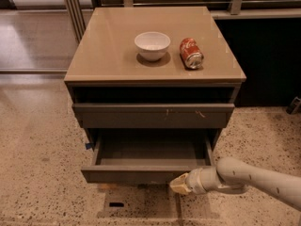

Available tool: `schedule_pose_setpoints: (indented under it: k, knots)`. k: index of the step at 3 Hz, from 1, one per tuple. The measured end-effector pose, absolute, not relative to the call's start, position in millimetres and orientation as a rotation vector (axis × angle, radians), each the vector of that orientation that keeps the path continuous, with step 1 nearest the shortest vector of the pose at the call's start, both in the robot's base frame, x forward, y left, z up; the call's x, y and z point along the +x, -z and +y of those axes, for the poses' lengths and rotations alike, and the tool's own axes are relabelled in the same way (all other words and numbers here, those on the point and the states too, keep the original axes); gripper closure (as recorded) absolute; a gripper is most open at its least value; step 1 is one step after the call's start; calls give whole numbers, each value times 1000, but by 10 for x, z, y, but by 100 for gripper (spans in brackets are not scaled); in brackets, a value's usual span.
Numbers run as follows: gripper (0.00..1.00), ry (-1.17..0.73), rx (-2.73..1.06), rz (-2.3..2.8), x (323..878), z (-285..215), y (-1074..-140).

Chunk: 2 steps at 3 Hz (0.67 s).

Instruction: Close middle drawer

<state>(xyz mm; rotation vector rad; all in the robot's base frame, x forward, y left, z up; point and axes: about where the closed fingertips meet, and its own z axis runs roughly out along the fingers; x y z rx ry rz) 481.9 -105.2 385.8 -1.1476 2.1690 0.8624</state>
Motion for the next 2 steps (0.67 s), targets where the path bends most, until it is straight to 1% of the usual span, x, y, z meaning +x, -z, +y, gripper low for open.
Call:
schedule_pose_setpoints:
  k: [2]
  knots:
    - [100,-621,-1273,2127,5149,-1095,-4001]
